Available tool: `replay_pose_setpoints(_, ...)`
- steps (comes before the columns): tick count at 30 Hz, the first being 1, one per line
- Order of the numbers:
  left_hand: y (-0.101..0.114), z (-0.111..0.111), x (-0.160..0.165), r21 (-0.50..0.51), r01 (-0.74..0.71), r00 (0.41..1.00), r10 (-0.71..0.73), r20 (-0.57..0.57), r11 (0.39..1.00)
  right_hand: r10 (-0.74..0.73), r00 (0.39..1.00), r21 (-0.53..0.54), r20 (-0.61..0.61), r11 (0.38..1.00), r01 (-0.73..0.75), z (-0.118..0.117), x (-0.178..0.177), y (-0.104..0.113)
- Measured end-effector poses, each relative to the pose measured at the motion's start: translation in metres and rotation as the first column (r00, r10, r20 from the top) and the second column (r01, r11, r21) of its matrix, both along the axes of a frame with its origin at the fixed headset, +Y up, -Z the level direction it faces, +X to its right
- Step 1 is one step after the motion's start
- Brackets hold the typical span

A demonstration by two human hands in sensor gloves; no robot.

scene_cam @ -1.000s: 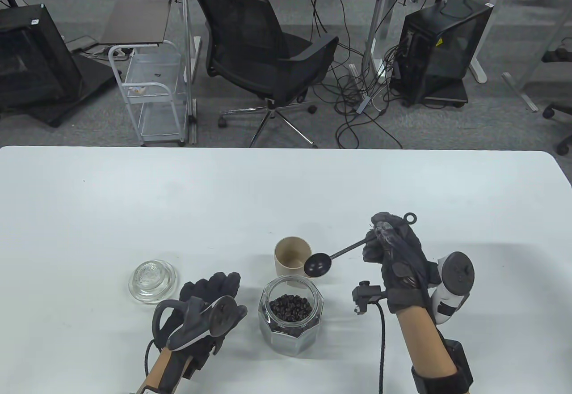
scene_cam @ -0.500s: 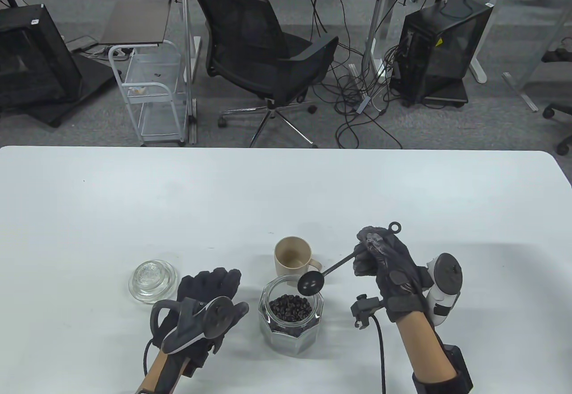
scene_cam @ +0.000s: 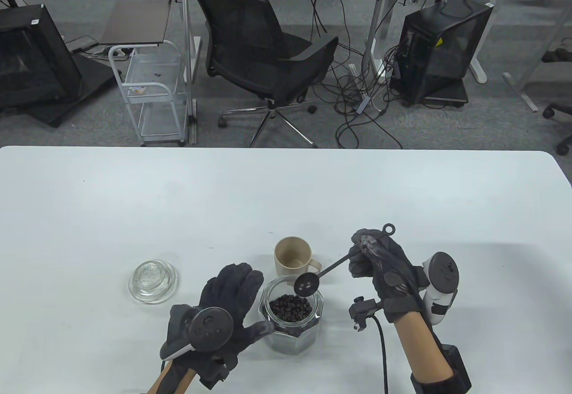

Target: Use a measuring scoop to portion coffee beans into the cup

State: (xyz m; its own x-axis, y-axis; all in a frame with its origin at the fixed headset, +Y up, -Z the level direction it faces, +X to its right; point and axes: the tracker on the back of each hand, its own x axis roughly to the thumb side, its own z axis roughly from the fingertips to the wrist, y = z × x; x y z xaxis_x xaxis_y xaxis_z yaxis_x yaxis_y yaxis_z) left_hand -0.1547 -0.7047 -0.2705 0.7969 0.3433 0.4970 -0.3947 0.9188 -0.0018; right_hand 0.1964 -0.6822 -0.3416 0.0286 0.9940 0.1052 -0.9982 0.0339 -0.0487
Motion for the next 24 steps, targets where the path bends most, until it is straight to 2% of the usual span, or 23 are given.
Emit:
replay_pose_setpoints(3,-0.004,-0.001,0.006,-0.001,0.027,1.0,-0.027,0.009,1.0,0.067,0.998,0.045,-0.007,0.997,-0.066,0.003,-0.005,0.005)
replay_pose_setpoints(6,-0.008,-0.001,0.009,0.005,0.074,0.997,-0.074,0.005,0.997,0.203,0.979,0.141,-0.015,0.97,-0.198,0.009,-0.015,0.016)
replay_pose_setpoints(9,-0.01,0.0,0.01,-0.007,0.057,0.998,-0.057,0.008,0.998,0.362,0.932,0.258,-0.01,0.902,-0.348,0.018,-0.028,0.028)
replay_pose_setpoints(14,-0.01,0.0,0.01,-0.01,0.063,0.998,-0.063,0.009,0.998,0.557,0.83,0.383,-0.018,0.771,-0.509,0.032,-0.056,0.038)
replay_pose_setpoints(18,-0.009,0.0,0.01,-0.005,0.068,0.998,-0.068,0.005,0.998,0.66,0.752,0.411,0.005,0.684,-0.603,0.039,-0.071,0.038)
replay_pose_setpoints(21,-0.008,0.0,0.01,0.003,0.073,0.997,-0.073,0.003,0.997,0.734,0.678,0.391,-0.039,0.636,-0.666,0.039,-0.078,0.035)
replay_pose_setpoints(24,-0.008,0.001,0.01,0.007,0.077,0.997,-0.077,0.001,0.997,0.742,0.66,0.373,-0.115,0.648,-0.664,0.038,-0.082,0.031)
